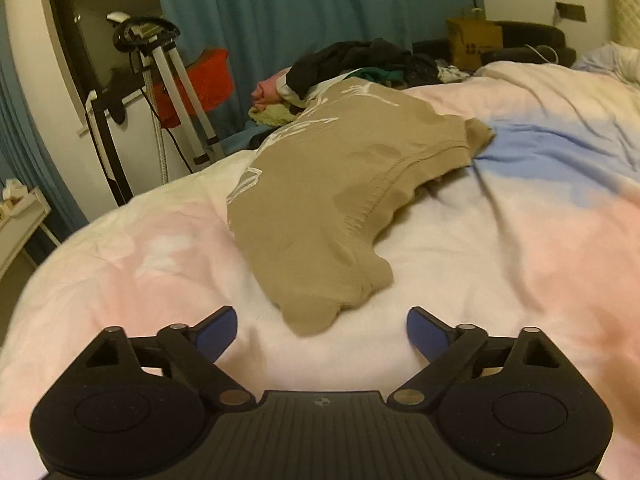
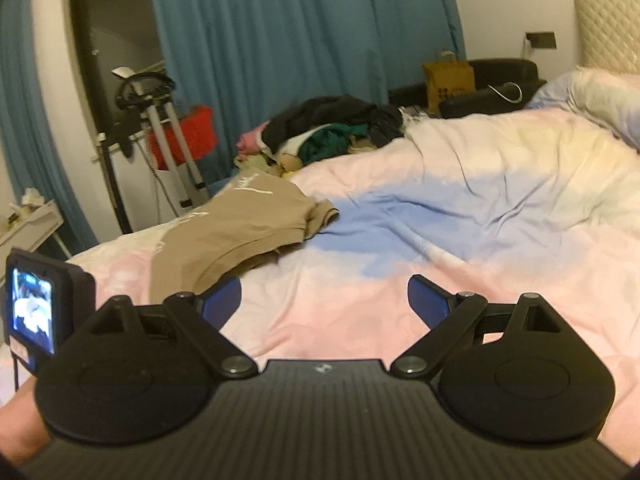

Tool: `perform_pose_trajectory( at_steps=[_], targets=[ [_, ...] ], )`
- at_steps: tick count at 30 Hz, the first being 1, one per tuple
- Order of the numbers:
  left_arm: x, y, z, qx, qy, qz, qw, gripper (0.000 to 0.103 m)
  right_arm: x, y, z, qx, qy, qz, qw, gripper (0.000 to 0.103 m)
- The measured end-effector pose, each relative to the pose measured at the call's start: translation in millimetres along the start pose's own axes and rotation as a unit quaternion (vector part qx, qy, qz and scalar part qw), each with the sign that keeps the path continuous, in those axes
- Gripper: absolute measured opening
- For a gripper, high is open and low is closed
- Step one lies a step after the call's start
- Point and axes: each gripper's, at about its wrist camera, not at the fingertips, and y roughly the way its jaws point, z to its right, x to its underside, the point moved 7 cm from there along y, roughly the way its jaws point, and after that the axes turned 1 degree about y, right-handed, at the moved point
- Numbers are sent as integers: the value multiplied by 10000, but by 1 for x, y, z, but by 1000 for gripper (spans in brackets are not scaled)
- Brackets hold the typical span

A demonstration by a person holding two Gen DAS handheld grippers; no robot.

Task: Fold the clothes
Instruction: 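Reach the left tool to the beige T-shirt and close on its edge, then lift the T-shirt with the left tool and shake it out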

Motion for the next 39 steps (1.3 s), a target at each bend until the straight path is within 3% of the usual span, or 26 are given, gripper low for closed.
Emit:
perform_pose_trajectory(
  at_steps=[1, 2, 3, 6, 9, 16, 20, 23, 29, 32, 39],
  targets=[
    [0, 6, -1, 31, -36, 43, 10000, 82, 1, 7, 0, 18, -6, -19, 10000, 92],
    [0, 11, -3, 60, -68, 90, 9999, 71, 2, 14, -1, 12, -33, -16, 10000, 92],
    [0, 16, -4, 162, -96, 100, 9998, 51, 4, 19, -2, -11, -102, 23, 9999, 92],
    [-3, 16, -13, 401, -311, 180, 9985, 25, 12, 34, 0, 136, -285, 94, 9995, 92],
    [-7, 0, -30, 612, -712, 437, 9946, 14, 13, 47, 6, 295, -183, 43, 9994, 92],
    [-24, -80, -75, 888, -1263, 1286, 9796, 11, 8, 44, -2, 421, -544, 308, 9972, 92],
    [-17, -125, -93, 1016, -1457, 1578, 9714, 11, 1, 24, -15, 321, -716, 509, 9956, 92],
    [-7, -161, -104, 1204, -1579, 1753, 9643, 11, -3, 1, -30, 76, -799, 599, 9950, 92],
    [14, -227, -128, 1628, -2023, 2282, 9383, 11, 6, -38, -62, -573, -1026, 503, 9918, 92],
    [22, -236, -133, 1754, -2148, 2332, 9321, 11, 13, -41, -81, -888, -1165, 304, 9888, 92],
    [30, -215, -139, 1869, -2317, 2138, 9304, 11, 27, -13, -145, -1428, -1870, -77, 9719, 92]
  ],
)
